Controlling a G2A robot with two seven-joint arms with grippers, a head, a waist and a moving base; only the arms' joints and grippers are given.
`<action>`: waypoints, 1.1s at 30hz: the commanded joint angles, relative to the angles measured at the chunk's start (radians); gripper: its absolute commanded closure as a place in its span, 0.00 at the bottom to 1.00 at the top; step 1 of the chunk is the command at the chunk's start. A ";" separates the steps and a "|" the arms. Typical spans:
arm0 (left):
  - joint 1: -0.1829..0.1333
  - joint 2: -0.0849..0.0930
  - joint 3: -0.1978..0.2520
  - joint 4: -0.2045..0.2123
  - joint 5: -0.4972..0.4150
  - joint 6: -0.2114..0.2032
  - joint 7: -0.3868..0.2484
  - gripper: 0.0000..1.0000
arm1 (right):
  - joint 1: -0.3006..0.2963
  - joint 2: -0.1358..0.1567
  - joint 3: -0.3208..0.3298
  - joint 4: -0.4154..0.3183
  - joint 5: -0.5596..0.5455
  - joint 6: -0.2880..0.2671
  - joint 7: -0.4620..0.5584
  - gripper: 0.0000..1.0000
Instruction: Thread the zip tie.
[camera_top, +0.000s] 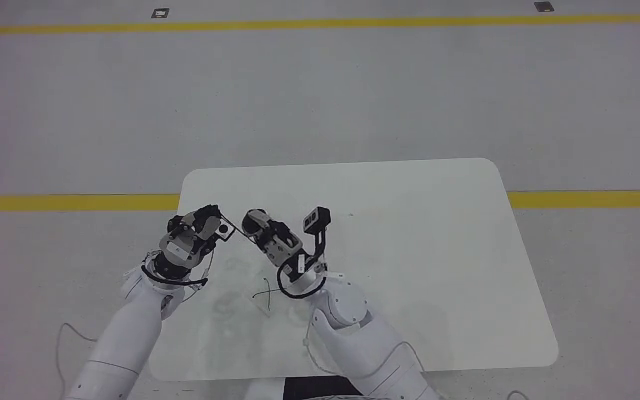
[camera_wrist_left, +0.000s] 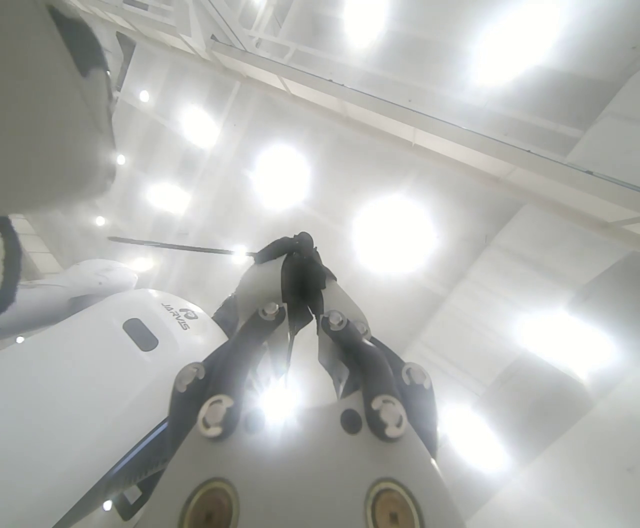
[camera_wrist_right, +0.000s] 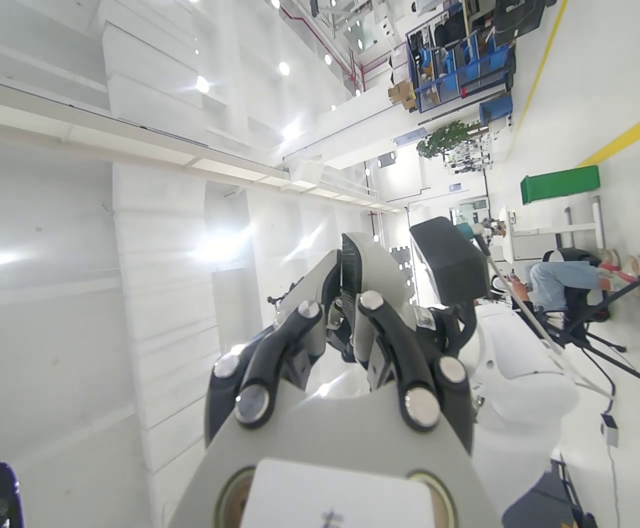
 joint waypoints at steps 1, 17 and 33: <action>0.000 0.000 0.000 0.000 0.000 0.000 0.000 1.00 | -0.015 0.003 0.020 -0.020 -0.004 0.000 0.001 0.00; 0.043 -0.095 -0.011 -0.057 -0.004 0.058 -0.073 1.00 | -0.102 0.010 0.128 -0.105 -0.025 0.000 0.029 0.00; 0.058 -0.147 -0.016 -0.073 -0.004 0.058 -0.073 1.00 | -0.094 0.010 0.114 -0.101 -0.033 0.000 0.024 0.00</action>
